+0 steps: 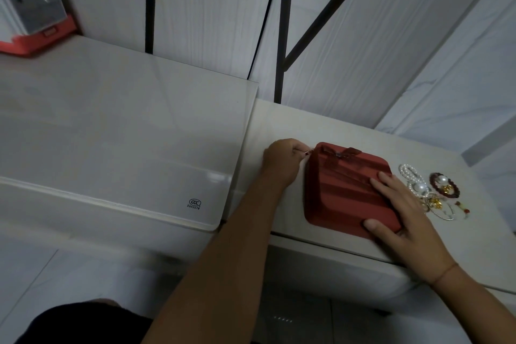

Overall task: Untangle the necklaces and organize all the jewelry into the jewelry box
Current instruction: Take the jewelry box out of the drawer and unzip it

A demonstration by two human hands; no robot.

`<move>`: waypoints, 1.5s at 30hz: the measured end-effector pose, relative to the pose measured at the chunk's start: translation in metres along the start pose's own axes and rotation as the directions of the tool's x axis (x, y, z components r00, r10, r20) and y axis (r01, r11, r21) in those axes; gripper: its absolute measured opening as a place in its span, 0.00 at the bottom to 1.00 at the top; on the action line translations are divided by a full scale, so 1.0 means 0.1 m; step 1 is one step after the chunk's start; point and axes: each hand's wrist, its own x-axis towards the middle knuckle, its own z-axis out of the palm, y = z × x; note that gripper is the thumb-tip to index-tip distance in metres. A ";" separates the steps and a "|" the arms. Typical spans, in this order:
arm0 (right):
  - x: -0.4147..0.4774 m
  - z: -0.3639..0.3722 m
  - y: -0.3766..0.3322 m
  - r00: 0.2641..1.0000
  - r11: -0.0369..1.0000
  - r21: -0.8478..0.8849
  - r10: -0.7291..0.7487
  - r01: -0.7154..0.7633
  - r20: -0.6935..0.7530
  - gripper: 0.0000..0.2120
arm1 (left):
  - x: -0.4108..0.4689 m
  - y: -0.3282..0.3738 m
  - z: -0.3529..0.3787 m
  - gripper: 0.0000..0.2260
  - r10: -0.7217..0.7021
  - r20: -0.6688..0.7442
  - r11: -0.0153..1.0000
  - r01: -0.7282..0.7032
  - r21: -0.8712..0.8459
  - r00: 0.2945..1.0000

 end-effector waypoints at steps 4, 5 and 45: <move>-0.01 0.00 -0.01 1.000 1.000 -0.003 0.002 -0.002 -0.005 0.38 | -0.20 0.00 -0.15 0.08 0.001 0.002 0.994 -0.002 0.108 1.000; -0.01 0.00 -0.01 1.000 1.000 -0.005 0.003 -0.003 -0.006 0.39 | -0.27 0.01 -0.18 0.07 0.010 0.011 0.992 -0.012 0.125 1.000; -0.64 0.41 -0.50 0.786 0.930 0.149 0.364 -0.336 -0.500 0.25 | -1.45 0.26 0.04 0.06 0.333 -0.168 0.907 -0.266 0.326 0.928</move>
